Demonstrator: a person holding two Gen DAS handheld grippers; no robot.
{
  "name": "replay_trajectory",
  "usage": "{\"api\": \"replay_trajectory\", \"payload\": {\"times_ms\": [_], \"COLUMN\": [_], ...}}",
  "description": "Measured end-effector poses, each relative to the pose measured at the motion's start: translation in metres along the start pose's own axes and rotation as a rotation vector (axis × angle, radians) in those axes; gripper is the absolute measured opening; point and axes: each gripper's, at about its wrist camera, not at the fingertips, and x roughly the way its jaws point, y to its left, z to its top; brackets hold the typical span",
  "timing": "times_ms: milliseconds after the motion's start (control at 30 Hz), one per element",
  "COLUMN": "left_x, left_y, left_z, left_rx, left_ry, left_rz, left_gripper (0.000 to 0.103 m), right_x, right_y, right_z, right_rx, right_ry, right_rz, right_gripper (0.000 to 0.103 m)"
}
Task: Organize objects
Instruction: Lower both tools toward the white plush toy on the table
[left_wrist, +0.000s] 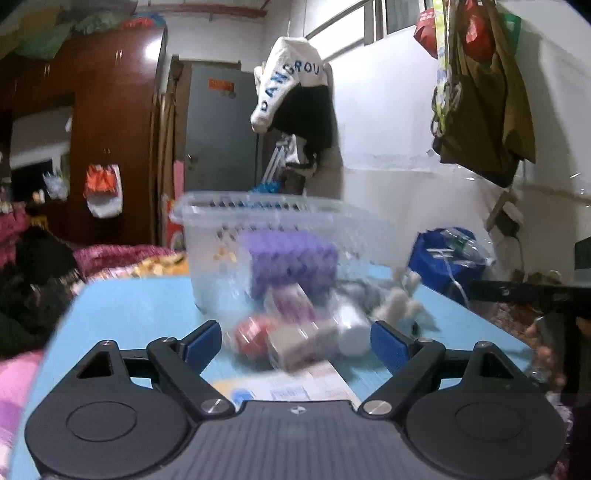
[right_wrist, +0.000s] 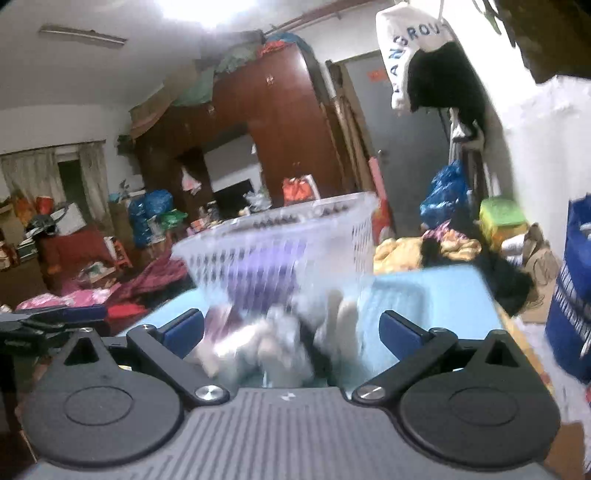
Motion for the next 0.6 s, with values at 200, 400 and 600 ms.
{"api": "replay_trajectory", "payload": {"times_ms": [200,400,600], "left_x": [0.005,0.037,0.081], "left_y": [-0.023,-0.052,-0.105], "left_z": [-0.015,-0.009,-0.009], "left_rx": [0.028,0.0,0.098], "left_ry": [0.013,0.012,0.054], "left_rz": [-0.021,-0.04,0.004], "left_gripper": [0.09,0.09,0.087], "right_x": [0.011,0.011,0.034], "right_y": [0.004,-0.011,-0.019], "right_z": [-0.001,0.001,0.012], "right_rx": [-0.067,-0.087,-0.108], "right_ry": [-0.02,-0.036,0.037], "right_rz": [-0.069,-0.108,-0.128], "right_gripper": [0.103,0.088,0.062]}}
